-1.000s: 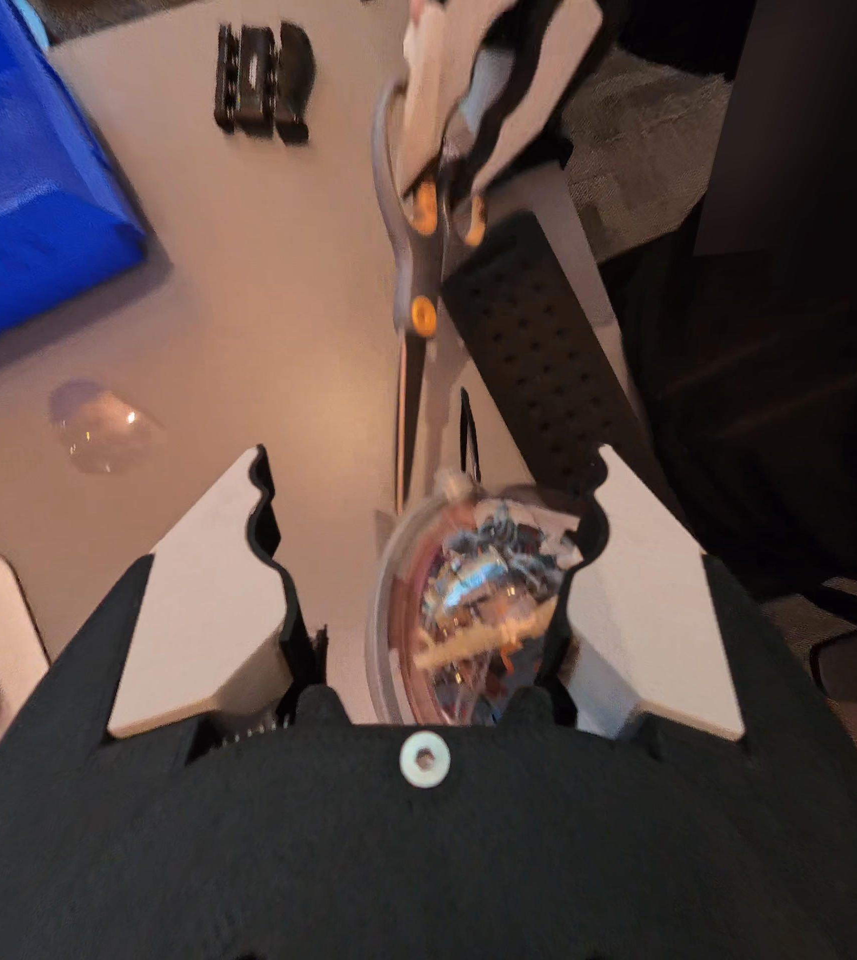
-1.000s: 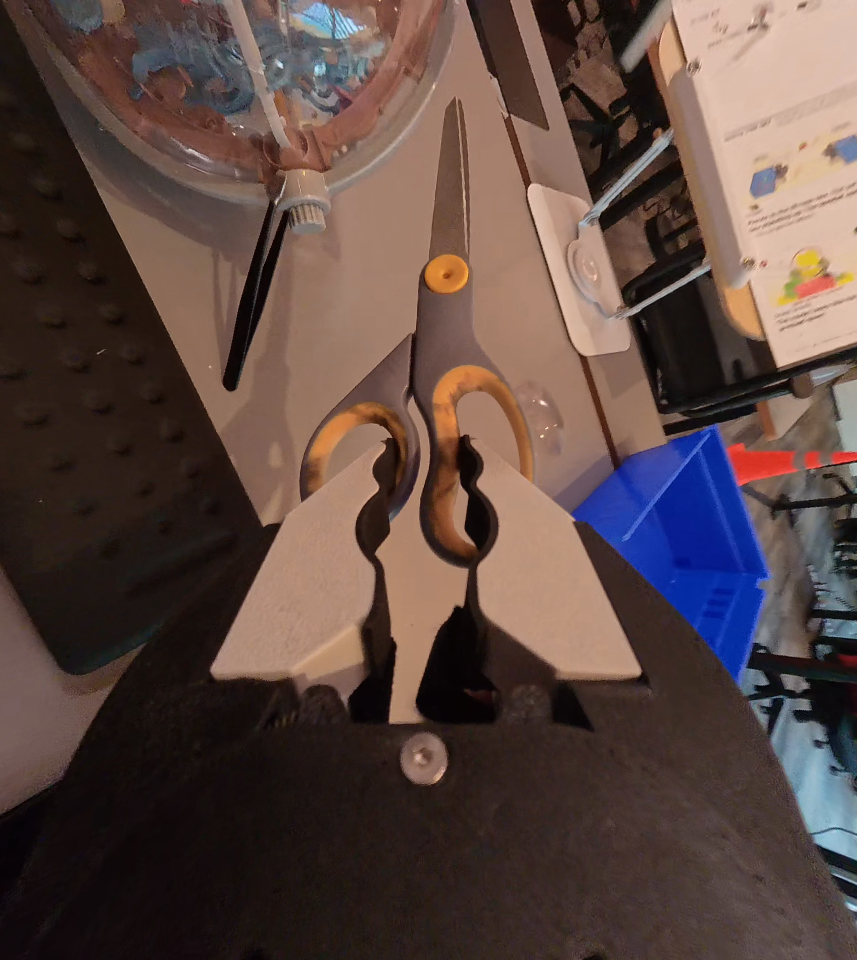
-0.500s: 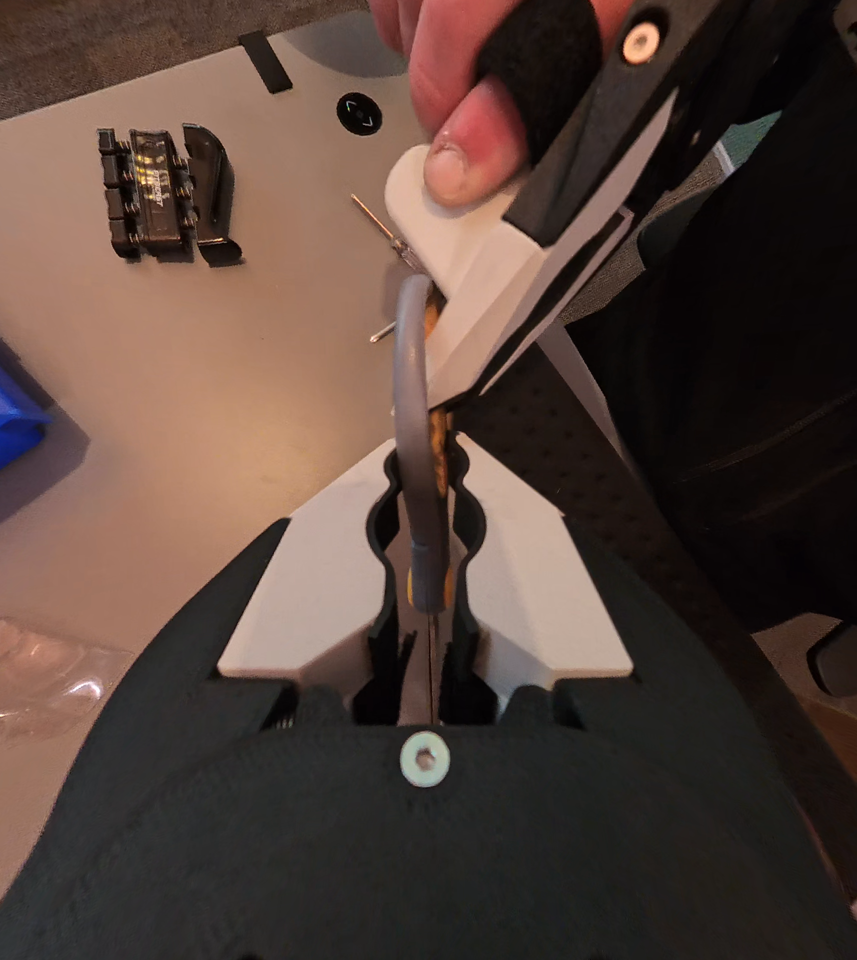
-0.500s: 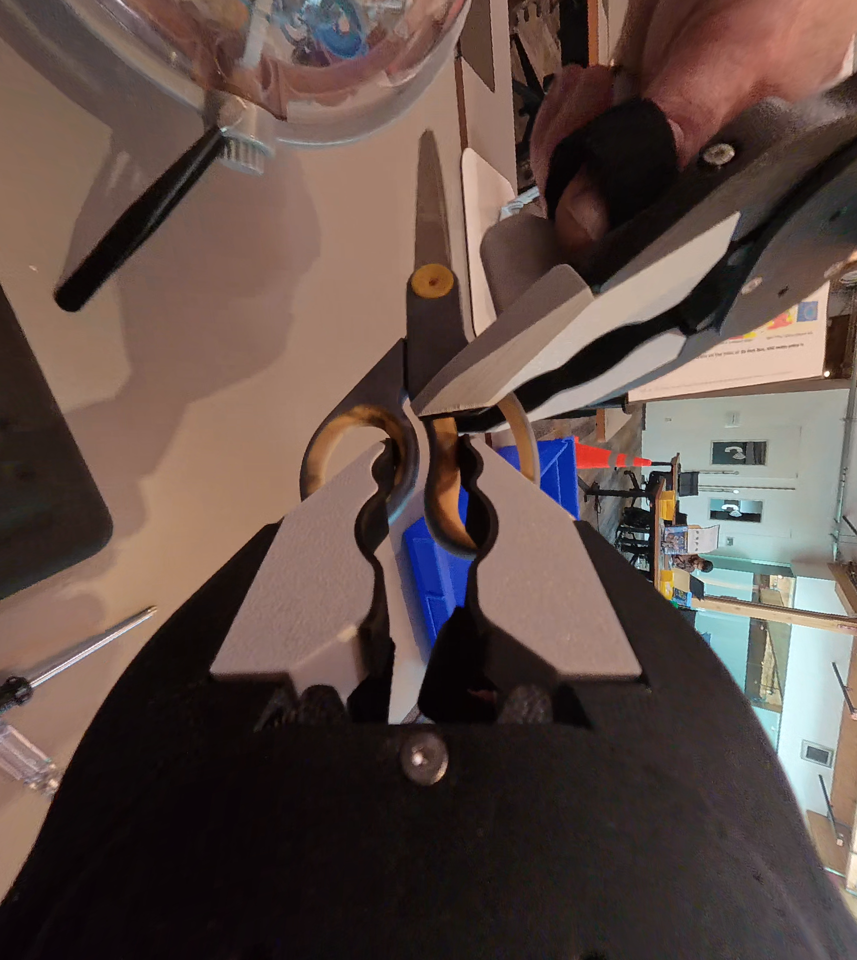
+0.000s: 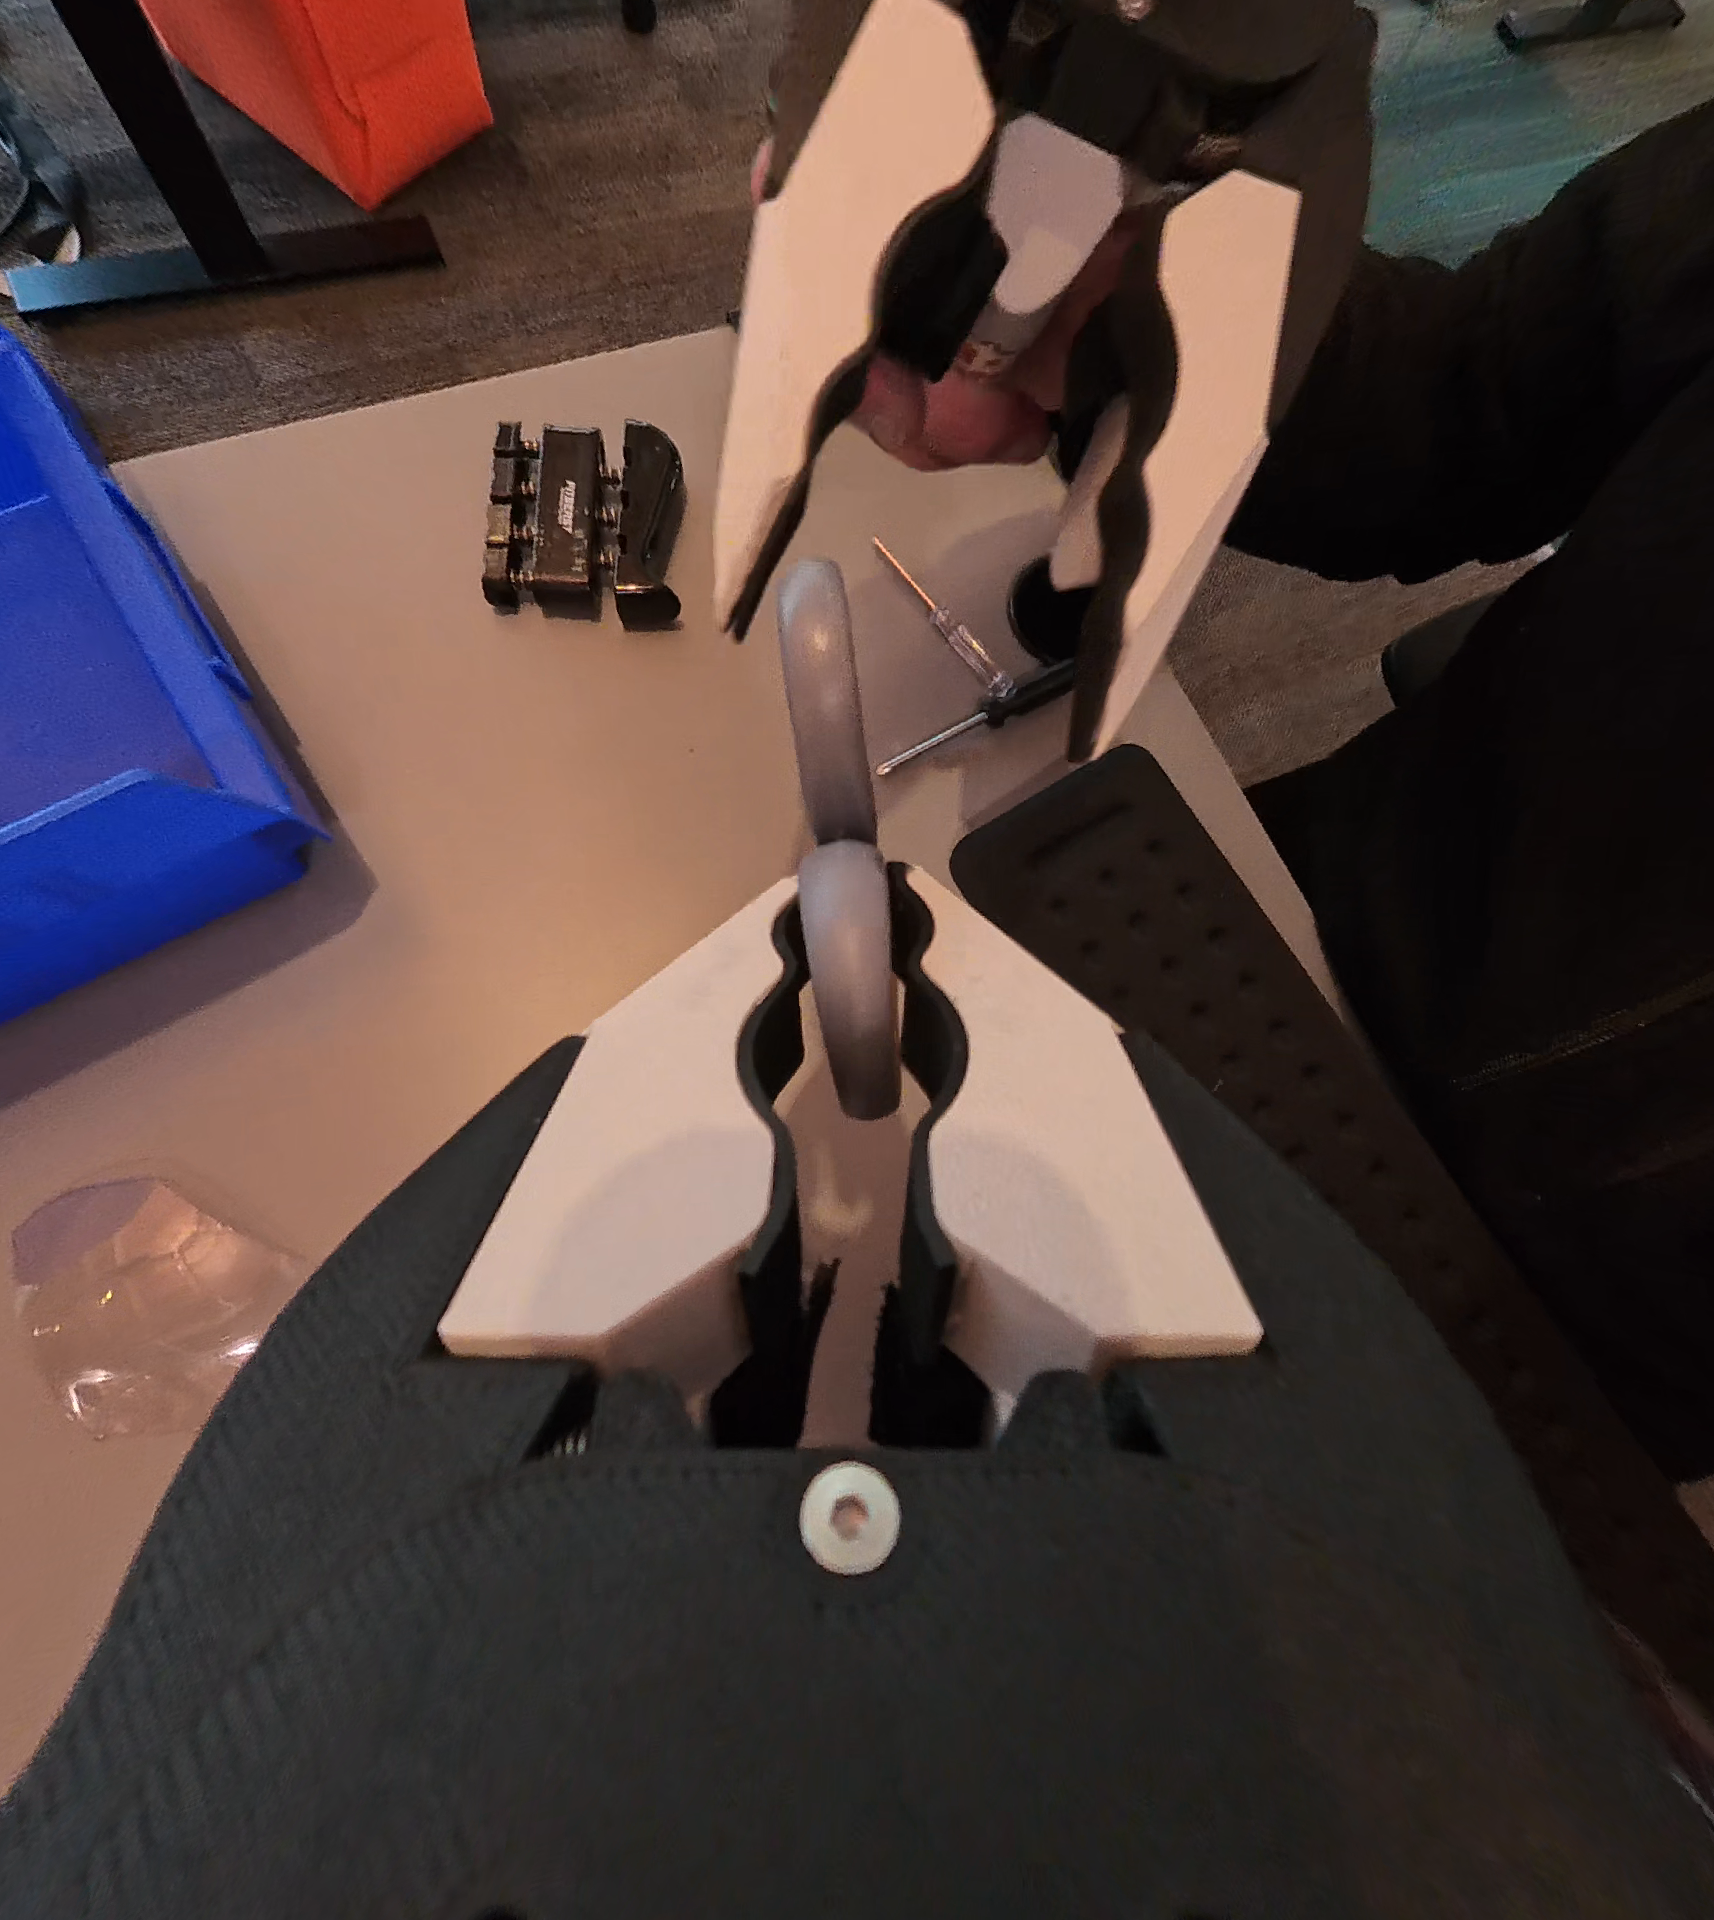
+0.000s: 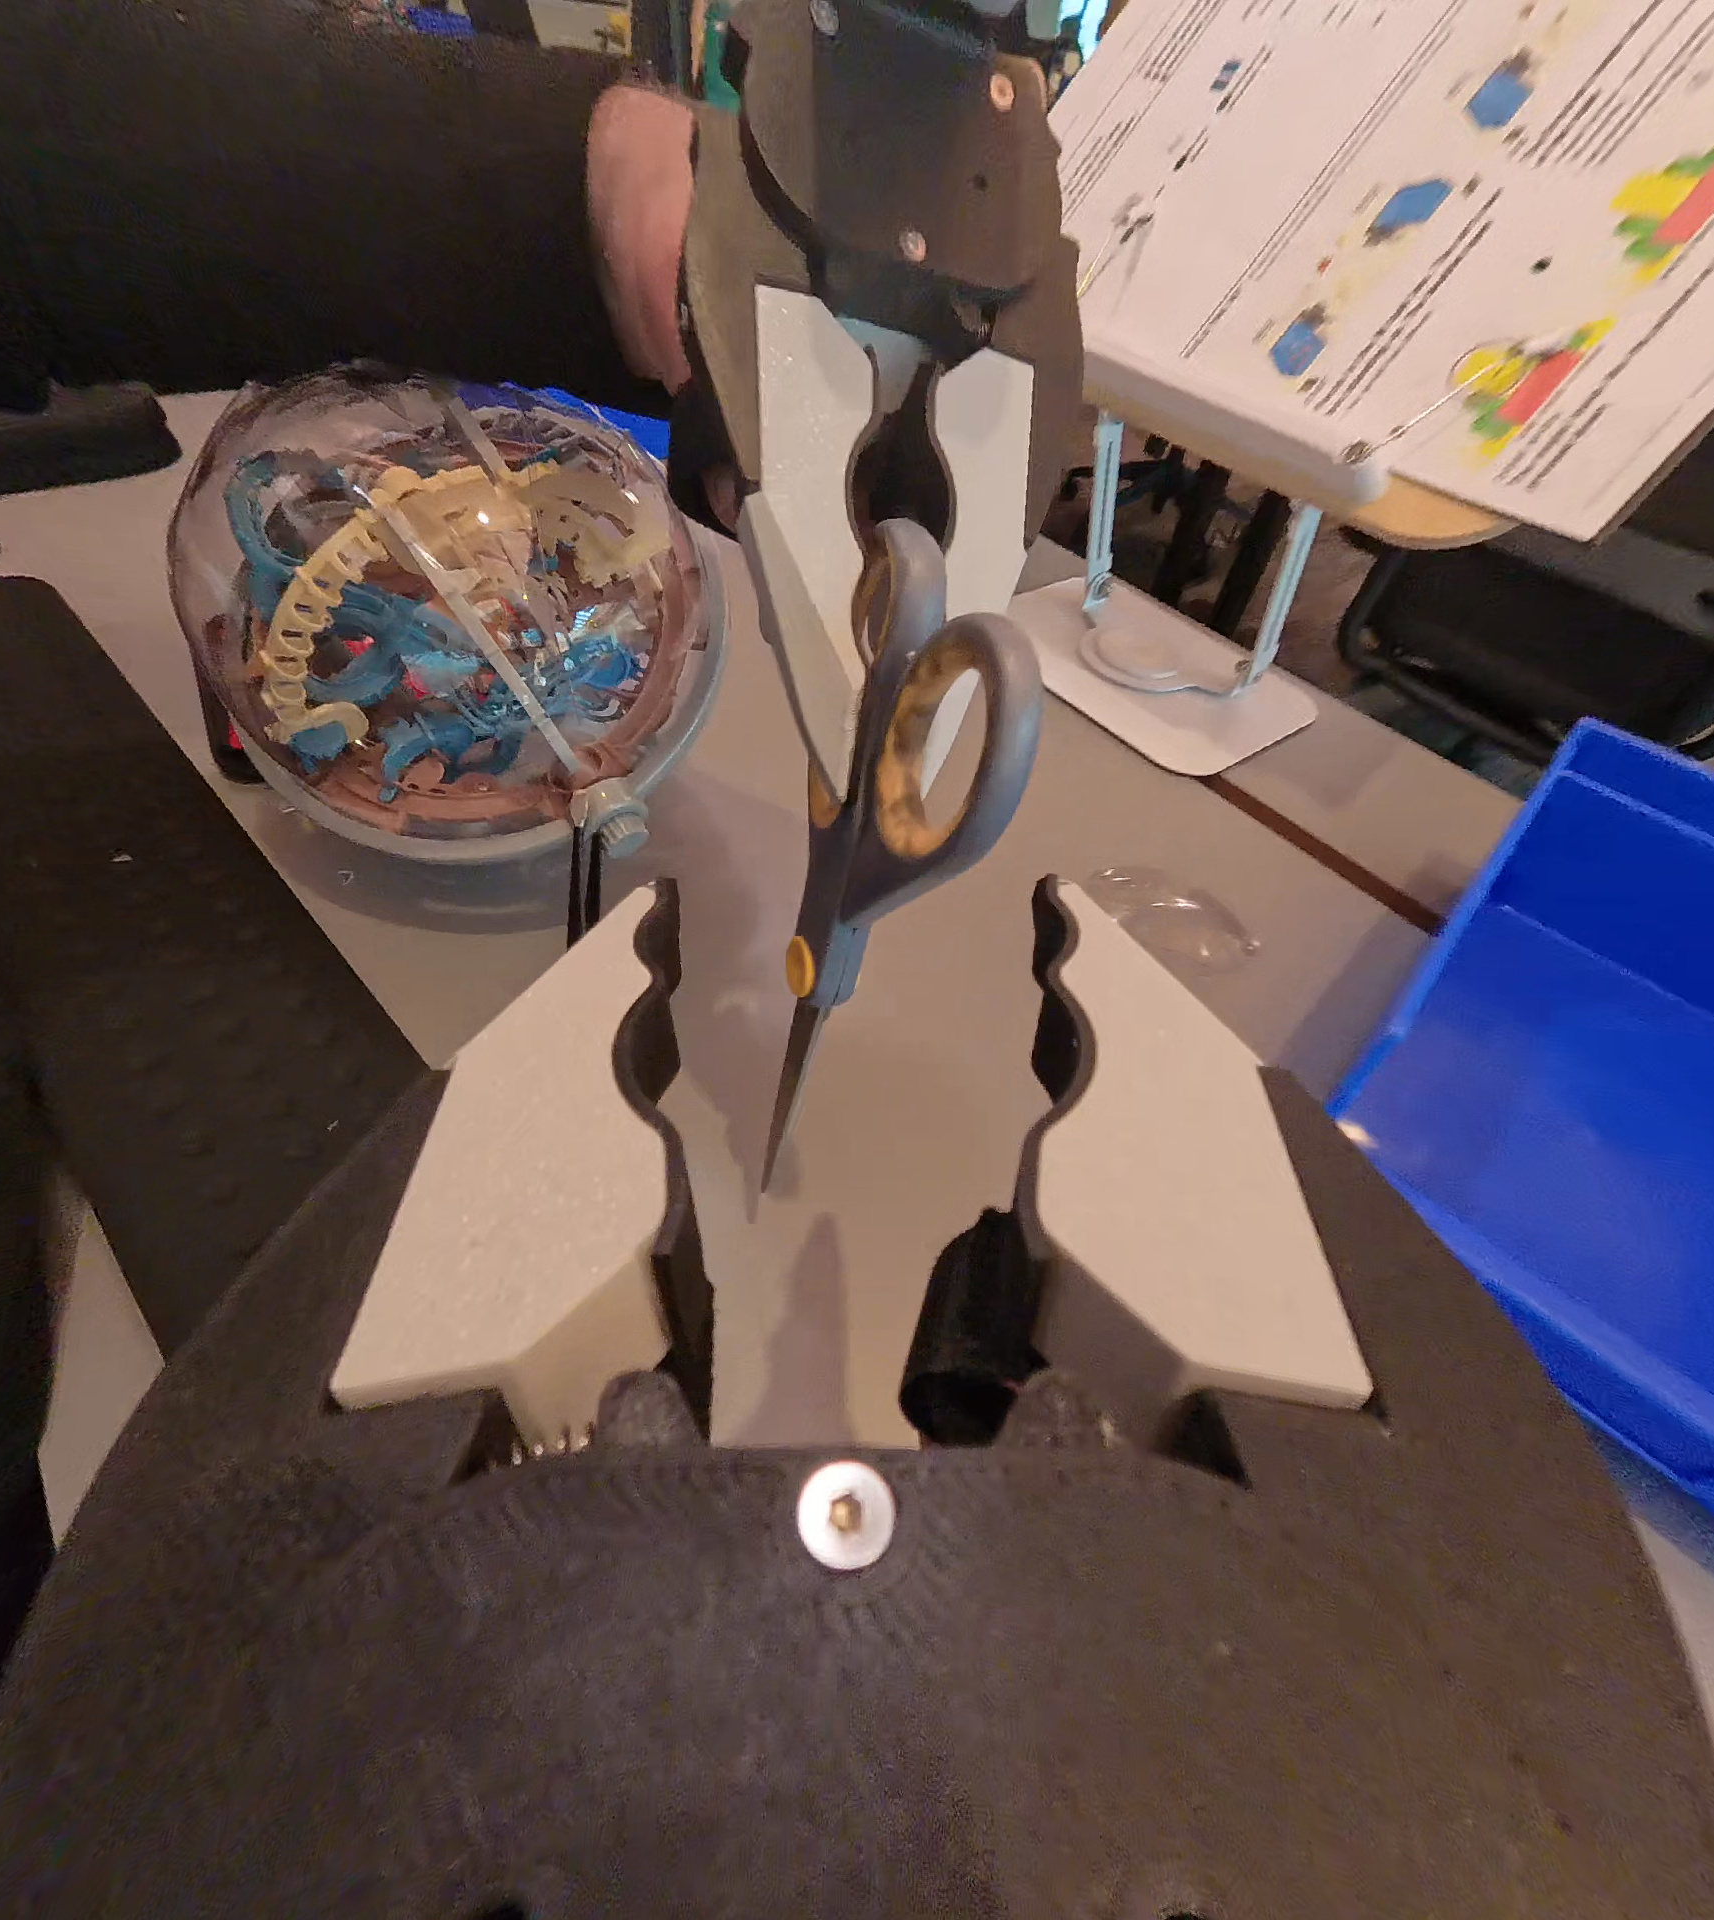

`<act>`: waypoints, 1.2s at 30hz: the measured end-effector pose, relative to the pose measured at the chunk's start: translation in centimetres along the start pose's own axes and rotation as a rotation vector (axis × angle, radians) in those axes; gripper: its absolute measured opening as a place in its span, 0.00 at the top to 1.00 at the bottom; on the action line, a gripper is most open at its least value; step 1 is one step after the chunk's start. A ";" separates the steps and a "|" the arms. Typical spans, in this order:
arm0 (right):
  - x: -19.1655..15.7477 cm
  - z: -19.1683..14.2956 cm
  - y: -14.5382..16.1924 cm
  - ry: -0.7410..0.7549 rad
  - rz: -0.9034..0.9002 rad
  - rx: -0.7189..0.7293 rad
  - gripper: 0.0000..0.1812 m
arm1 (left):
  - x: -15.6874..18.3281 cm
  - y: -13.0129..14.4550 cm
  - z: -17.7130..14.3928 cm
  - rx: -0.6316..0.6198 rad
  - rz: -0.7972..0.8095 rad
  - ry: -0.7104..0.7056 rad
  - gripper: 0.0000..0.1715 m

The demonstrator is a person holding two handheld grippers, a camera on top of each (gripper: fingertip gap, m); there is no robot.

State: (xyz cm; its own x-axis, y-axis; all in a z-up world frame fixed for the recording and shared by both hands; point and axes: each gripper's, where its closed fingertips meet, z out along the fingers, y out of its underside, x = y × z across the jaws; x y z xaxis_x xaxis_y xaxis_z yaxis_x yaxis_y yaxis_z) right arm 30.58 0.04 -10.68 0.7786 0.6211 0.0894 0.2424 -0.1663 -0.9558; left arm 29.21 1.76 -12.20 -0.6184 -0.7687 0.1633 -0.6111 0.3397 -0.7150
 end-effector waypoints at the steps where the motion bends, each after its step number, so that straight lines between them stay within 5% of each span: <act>1: 0.1 0.5 -0.3 -0.012 0.027 0.018 0.64 | 0.3 0.1 0.3 -0.012 0.011 0.001 0.94; 3: -0.1 1.2 -1.5 -0.086 0.074 0.083 0.69 | 0.9 0.3 0.7 -0.040 0.038 0.008 0.94; 6: -0.5 2.1 -2.0 -0.187 0.096 0.093 0.96 | 1.0 0.6 0.4 -0.062 0.062 -0.016 0.94; 16: 0.1 0.1 0.1 -0.198 0.395 0.281 0.99 | 1.1 -2.8 -6.5 0.217 -0.021 -0.042 0.94; 24: -0.5 -0.9 0.5 -0.216 0.465 0.381 0.98 | 1.9 -3.7 -5.9 0.210 0.005 -0.059 0.95; 29: 0.1 -2.5 -0.2 -0.251 0.525 0.485 0.79 | 2.2 -4.4 -6.4 0.255 0.011 -0.061 0.95; 36: -2.0 0.2 0.4 -0.407 0.575 0.402 0.66 | 2.0 -4.8 -6.9 0.323 -0.003 -0.052 0.95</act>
State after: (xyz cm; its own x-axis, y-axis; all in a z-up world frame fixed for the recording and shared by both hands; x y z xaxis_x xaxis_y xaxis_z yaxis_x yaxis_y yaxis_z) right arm 29.04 -1.08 -11.34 0.4276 0.7652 -0.4813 -0.4182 -0.3046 -0.8558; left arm 27.49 2.29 -3.78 -0.5858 -0.7989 0.1363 -0.4188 0.1545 -0.8948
